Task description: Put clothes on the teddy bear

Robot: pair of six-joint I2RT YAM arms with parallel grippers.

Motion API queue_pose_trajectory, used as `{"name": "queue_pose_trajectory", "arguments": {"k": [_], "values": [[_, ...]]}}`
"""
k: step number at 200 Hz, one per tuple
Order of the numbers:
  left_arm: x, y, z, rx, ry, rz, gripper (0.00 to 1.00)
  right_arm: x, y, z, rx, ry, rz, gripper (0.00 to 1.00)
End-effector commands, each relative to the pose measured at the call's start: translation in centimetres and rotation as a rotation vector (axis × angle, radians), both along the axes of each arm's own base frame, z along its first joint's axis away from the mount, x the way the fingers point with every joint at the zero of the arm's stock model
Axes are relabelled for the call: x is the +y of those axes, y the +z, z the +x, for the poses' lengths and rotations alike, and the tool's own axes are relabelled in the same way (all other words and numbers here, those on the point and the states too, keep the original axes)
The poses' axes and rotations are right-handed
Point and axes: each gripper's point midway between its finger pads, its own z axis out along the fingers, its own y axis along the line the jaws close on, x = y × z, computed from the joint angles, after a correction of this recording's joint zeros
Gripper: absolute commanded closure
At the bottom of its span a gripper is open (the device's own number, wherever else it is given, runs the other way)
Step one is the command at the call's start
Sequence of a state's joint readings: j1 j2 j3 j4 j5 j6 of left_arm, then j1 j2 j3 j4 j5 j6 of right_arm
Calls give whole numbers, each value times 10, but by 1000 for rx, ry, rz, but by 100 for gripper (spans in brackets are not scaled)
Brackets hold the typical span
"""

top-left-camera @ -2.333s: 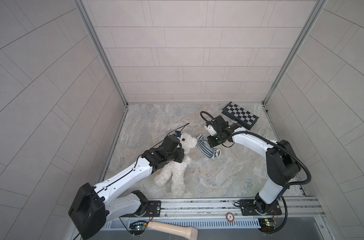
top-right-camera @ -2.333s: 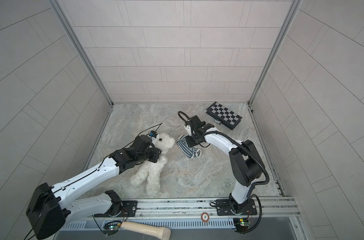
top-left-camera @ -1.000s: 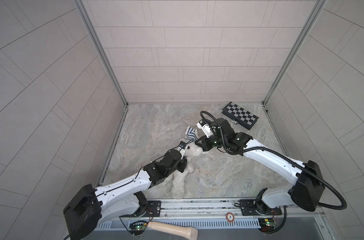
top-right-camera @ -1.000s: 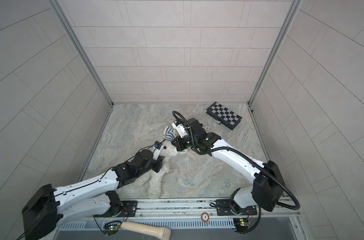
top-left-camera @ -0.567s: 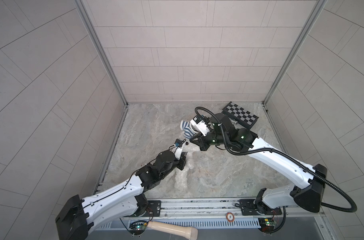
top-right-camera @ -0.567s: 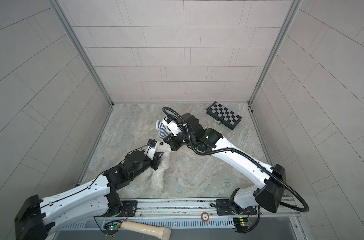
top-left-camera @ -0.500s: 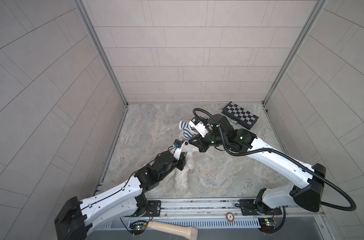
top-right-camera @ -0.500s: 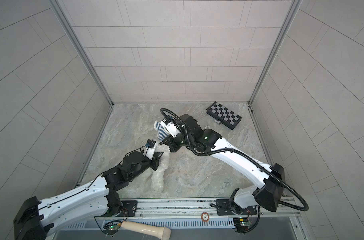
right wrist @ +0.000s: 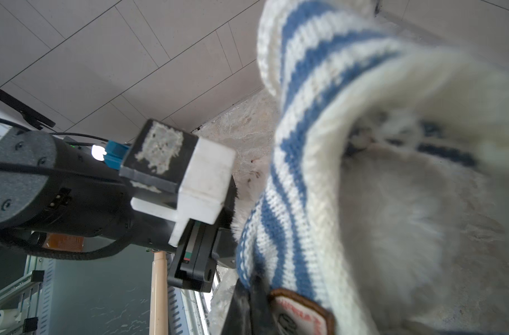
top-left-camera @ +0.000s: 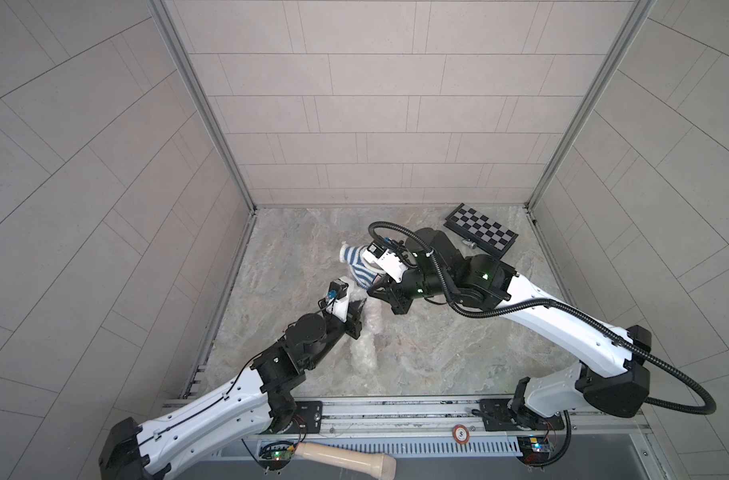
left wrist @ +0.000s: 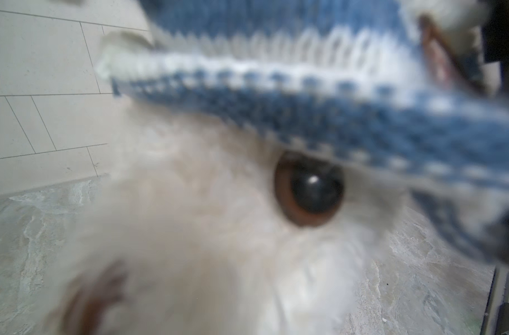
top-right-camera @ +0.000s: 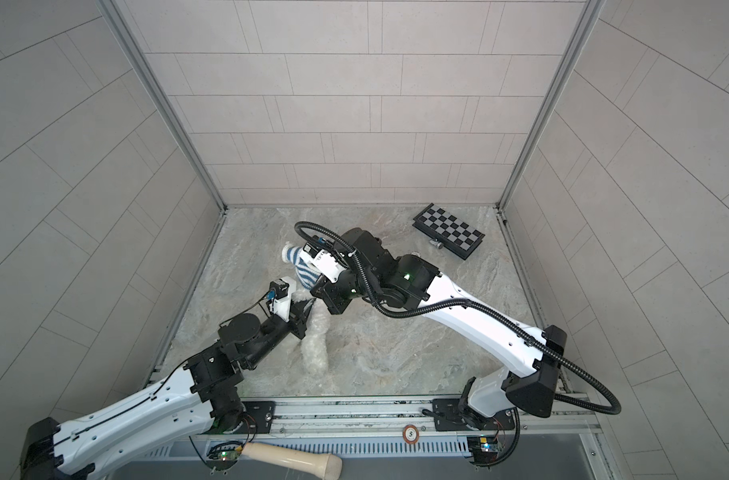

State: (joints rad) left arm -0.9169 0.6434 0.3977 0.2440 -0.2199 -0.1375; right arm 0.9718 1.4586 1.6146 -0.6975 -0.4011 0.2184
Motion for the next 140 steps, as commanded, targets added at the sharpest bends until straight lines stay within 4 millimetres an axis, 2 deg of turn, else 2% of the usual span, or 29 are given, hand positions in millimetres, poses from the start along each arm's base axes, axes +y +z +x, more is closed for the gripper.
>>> {"name": "queue_pose_trajectory", "arguments": {"k": [1,47,99,140], "values": [[6,20,-2,-76,14,-54,100,0,-11,-10,7,21,-73,100],[15,36,-15,-127,-17,-108,100,-2,5,-5,-40,-48,-77,96],[18,38,-28,-146,-64,-142,100,18,8,-22,-81,-13,-155,92],[22,42,-33,-161,-75,-165,100,24,24,-33,-123,-22,-149,83]]}}
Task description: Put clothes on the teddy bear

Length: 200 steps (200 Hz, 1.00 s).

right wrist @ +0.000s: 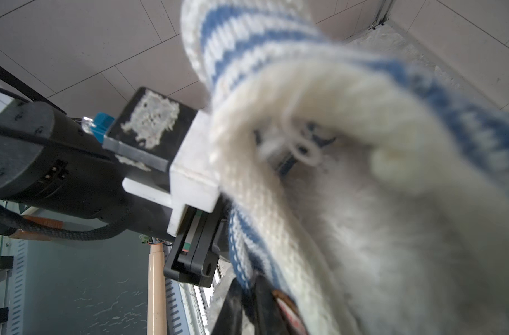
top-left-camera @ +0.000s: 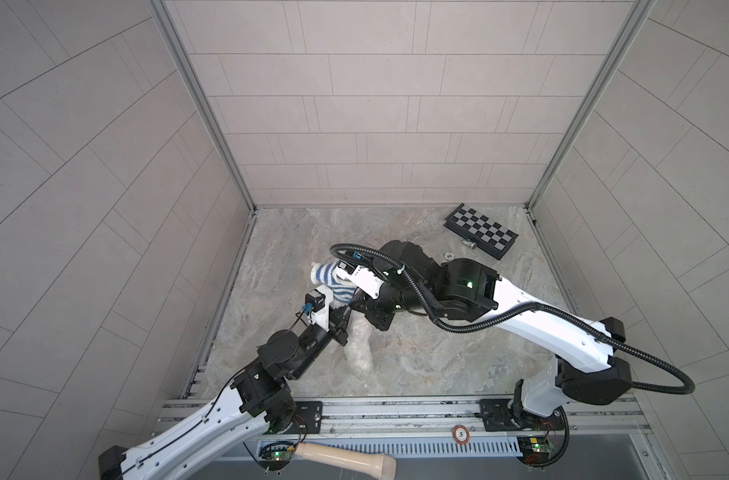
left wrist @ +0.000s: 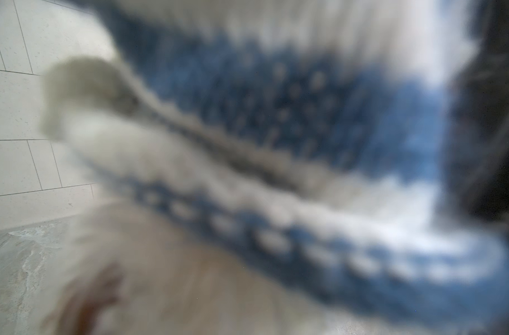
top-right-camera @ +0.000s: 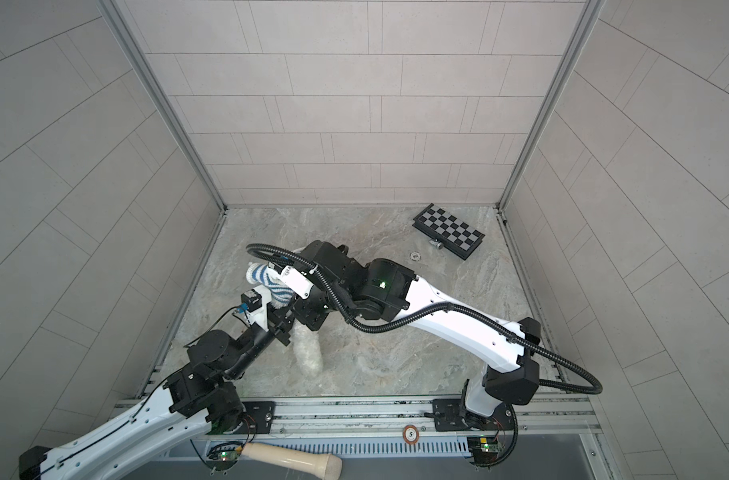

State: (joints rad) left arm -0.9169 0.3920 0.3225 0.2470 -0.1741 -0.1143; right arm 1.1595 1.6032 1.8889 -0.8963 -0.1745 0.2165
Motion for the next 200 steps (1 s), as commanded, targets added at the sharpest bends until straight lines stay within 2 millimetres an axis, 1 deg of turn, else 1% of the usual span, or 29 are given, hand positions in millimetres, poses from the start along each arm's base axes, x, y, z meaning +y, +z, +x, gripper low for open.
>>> {"name": "queue_pose_trajectory", "arguments": {"k": [1,50,88,110,121,132,140,152,174,200], "values": [[0,12,-7,-39,-29,-40,100,-8,11,-3,-36,-30,-19,82],[4,13,-12,-47,-40,-59,100,-7,29,-11,-76,-44,-3,69],[6,10,-12,-41,-31,-54,100,-9,43,-19,-90,-44,22,67],[7,6,-10,-37,-19,-39,100,-9,65,-24,-89,-52,87,67],[7,2,-8,-36,-8,-25,100,-13,76,-20,-97,-84,111,65],[6,-2,-5,-33,2,-9,100,-18,82,-15,-98,-122,119,62],[5,-4,-4,-31,3,0,100,-19,81,-12,-79,-141,115,60],[4,-5,-3,-29,6,7,100,-22,76,-6,-51,-165,82,61],[4,-8,-2,-27,9,15,100,-26,65,2,-37,-184,-5,67],[1,-10,-1,-25,2,22,100,-30,62,11,-49,-206,-48,69]]}}
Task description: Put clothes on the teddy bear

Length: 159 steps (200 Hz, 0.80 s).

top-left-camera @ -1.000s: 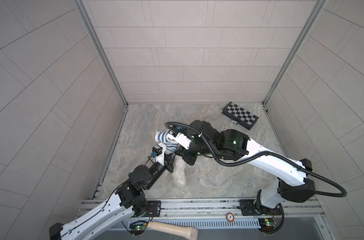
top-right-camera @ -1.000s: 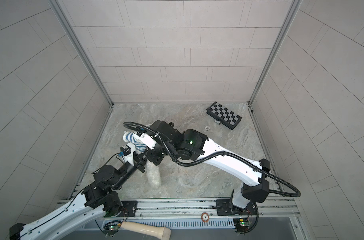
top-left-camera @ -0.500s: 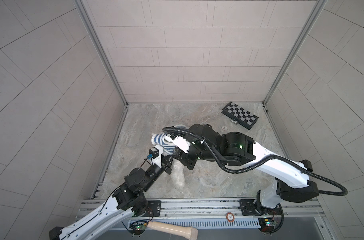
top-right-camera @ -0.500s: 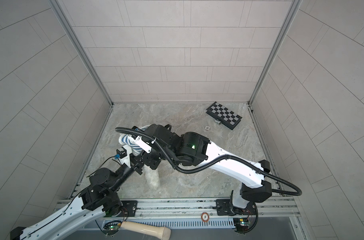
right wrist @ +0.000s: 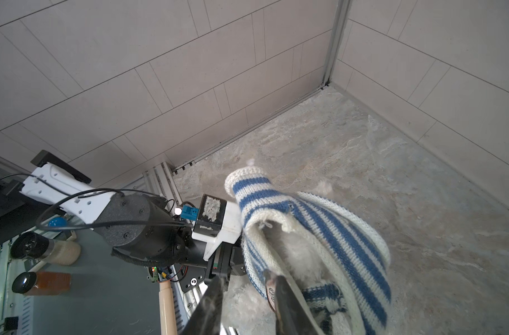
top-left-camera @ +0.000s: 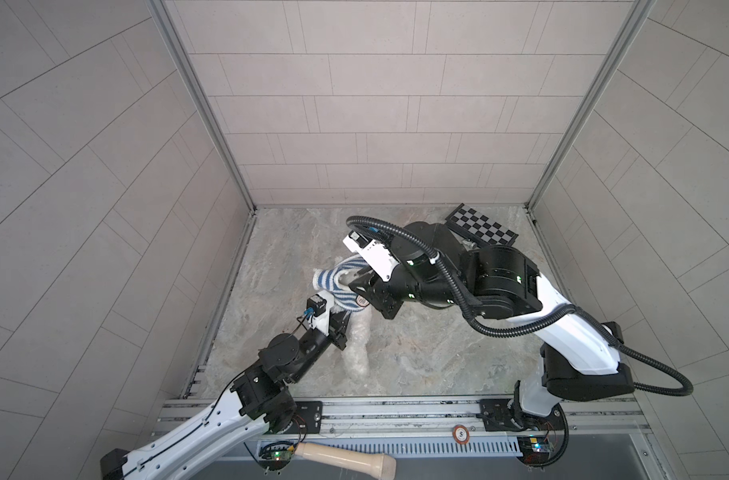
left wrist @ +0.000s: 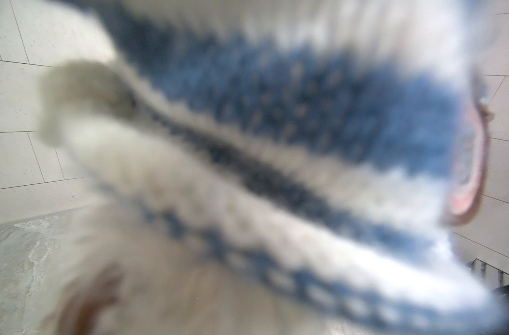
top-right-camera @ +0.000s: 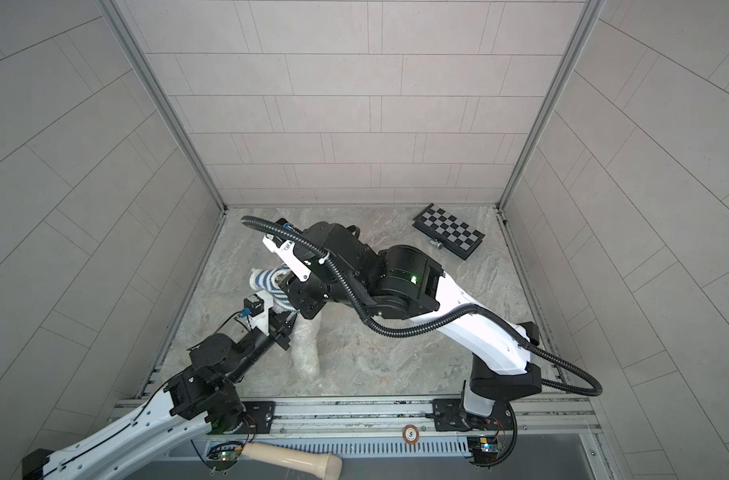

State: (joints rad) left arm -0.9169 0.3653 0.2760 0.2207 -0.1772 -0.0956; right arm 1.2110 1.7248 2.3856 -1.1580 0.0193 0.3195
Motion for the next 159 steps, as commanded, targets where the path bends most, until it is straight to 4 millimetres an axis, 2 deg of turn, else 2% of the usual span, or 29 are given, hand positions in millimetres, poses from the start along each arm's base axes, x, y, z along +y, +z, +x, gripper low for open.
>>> {"name": "queue_pose_trajectory", "arguments": {"k": [1,50,88,101,159], "values": [[-1,12,-1,-41,-3,-29,100,-13,-30,6,38,-45,-141,69],[-2,12,-1,-40,-11,-29,100,-21,-49,18,39,-68,-230,73],[-2,6,-1,-35,-10,-20,100,-22,-51,30,17,-90,-243,75],[-2,5,-1,-35,-9,-18,100,-22,-57,35,24,-96,-260,75],[-1,6,-1,-39,-4,-19,100,-16,-66,41,44,-92,-269,75]]}}
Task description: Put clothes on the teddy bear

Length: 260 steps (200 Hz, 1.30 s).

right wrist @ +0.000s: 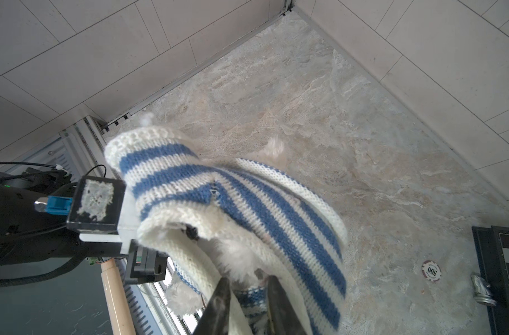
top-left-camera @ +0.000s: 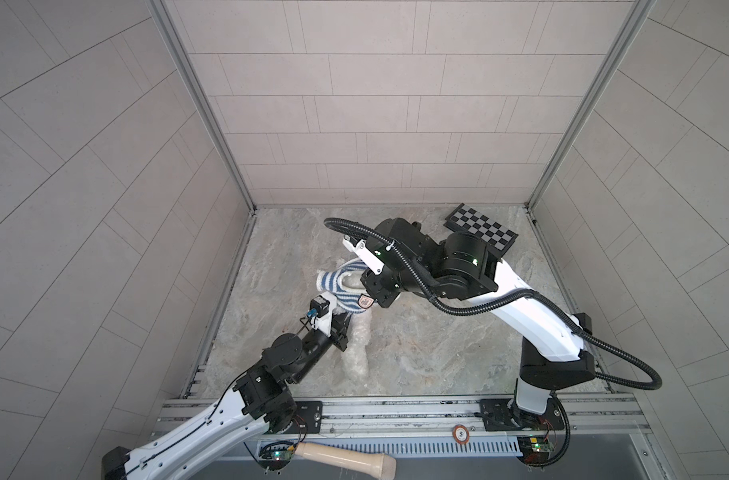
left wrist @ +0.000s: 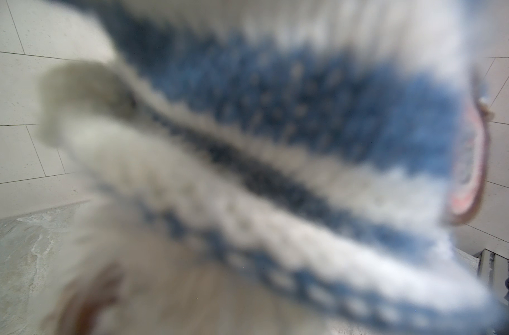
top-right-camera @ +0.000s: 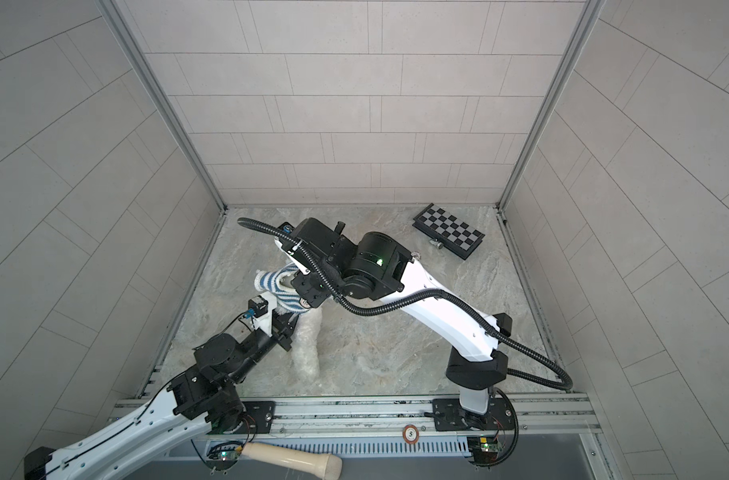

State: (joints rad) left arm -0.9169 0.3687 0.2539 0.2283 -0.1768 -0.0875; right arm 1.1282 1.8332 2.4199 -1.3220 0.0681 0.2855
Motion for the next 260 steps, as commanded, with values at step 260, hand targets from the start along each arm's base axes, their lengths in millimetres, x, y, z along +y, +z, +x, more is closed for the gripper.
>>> {"name": "queue_pose_trajectory", "arguments": {"k": [260], "values": [[0,15,-3,-38,-13,-47,100,-7,-11,-6,-11,-21,-8,72]]}}
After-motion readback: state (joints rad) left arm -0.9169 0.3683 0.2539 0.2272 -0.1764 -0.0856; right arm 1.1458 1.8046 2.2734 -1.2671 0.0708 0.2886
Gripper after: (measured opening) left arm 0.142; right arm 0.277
